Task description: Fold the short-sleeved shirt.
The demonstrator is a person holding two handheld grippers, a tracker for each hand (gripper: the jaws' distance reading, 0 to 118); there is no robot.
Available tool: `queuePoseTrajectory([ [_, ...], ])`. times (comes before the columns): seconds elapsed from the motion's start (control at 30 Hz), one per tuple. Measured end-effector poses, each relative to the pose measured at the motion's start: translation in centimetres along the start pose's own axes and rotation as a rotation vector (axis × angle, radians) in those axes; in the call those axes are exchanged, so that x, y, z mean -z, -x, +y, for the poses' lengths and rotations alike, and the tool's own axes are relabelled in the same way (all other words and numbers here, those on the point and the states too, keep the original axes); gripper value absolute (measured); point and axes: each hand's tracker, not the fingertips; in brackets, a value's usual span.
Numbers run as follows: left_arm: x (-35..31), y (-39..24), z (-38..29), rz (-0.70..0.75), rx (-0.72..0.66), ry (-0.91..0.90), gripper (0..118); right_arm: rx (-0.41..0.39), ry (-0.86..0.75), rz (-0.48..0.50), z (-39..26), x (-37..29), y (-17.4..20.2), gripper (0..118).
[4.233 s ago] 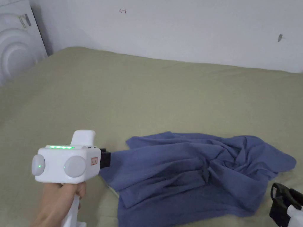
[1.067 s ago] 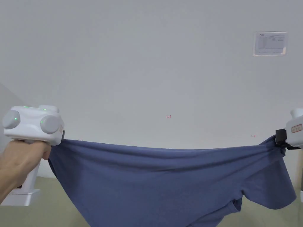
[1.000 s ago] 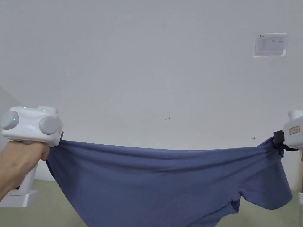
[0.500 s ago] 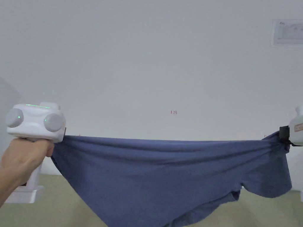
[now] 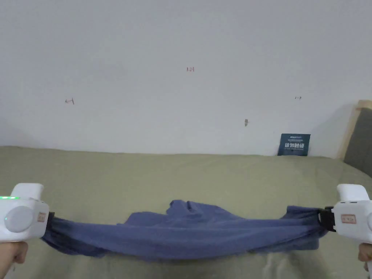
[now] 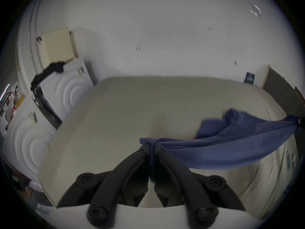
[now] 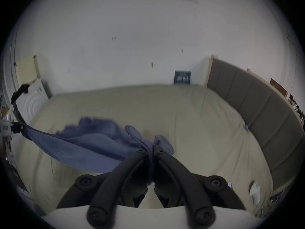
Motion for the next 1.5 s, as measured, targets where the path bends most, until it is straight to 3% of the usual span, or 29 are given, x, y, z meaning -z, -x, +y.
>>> queuePoseTrajectory([
  [0.1,-1.2,0.7,-5.9,-0.022,0.001,0.070,3,0.088,0.069,0.020,-6.5,-1.8,-1.2,7],
  [0.23,-3.6,1.9,-12.5,-0.041,-0.031,0.119,3,0.099,0.117,0.041,-13.4,-4.4,-2.3,7],
  [0.53,-7.7,5.8,-20.2,-0.071,-0.119,0.157,3,0.215,0.148,0.067,-21.5,-12.1,-5.3,7],
  [0.63,-9.2,5.4,-21.5,-0.074,-0.087,0.163,3,0.192,0.146,0.057,-22.6,-13.1,-5.3,7],
  [0.73,-9.8,5.0,-22.1,-0.087,-0.095,0.164,3,0.219,0.149,0.057,-23.1,-12.9,-5.5,7],
  [0.87,-8.6,4.7,-22.7,-0.082,-0.088,0.157,6,0.183,0.156,0.043,-23.0,-12.7,-4.7,16],
  [0.9,-8.7,4.7,-22.7,-0.090,-0.096,0.150,12,0.179,0.156,0.040,-23.0,-12.8,-4.5,35],
  [0.93,-8.7,4.8,-22.7,-0.098,-0.106,0.149,29,0.182,0.159,0.046,-22.9,-12.8,-4.5,66],
  [0.97,-8.7,4.8,-22.7,-0.110,-0.115,0.151,74,0.190,0.153,0.059,-23.0,-13.0,-4.3,106],
  [1.0,-9.0,4.7,-22.9,-0.118,-0.116,0.150,102,0.199,0.131,0.070,-22.9,-13.4,-4.0,118],
  [1.03,-9.5,4.4,-22.9,-0.121,-0.114,0.128,116,0.209,0.096,0.067,-22.8,-13.6,-3.9,117],
  [1.07,-10.1,4.2,-22.6,-0.122,-0.110,0.097,116,0.202,0.108,0.067,-22.5,-13.8,-3.5,115],
  [1.17,-12.6,2.4,-21.9,-0.138,-0.093,0.034,116,0.175,0.054,0.090,-21.6,-14.8,-1.6,115],
  [1.23,-14.3,0.9,-21.5,-0.175,-0.073,-0.008,116,0.097,0.021,0.105,-20.6,-15.8,0.6,115],
  [1.3,-16.1,-0.8,-21.3,-0.200,-0.060,-0.073,110,0.031,-0.035,0.122,-20.2,-16.7,2.7,107],
  [1.33,-17.0,-1.8,-21.2,-0.198,-0.043,-0.099,99,0.003,-0.056,0.110,-19.9,-17.4,4.1,95],
  [1.4,-18.5,-3.4,-21.4,-0.177,-0.023,-0.167,50,-0.030,-0.126,0.116,-19.7,-18.7,6.7,42],
  [1.43,-19.1,-4.3,-21.5,-0.174,-0.015,-0.184,26,-0.027,-0.149,0.134,-19.8,-19.2,7.8,22],
  [1.47,-19.5,-4.8,-21.8,-0.175,-0.013,-0.203,7,-0.023,-0.167,0.152,-19.7,-19.6,8.9,13],
  [1.5,-20.1,-5.4,-22.2,-0.194,-0.029,-0.222,4,-0.006,-0.188,0.155,-19.8,-20.1,9.9,7],
])
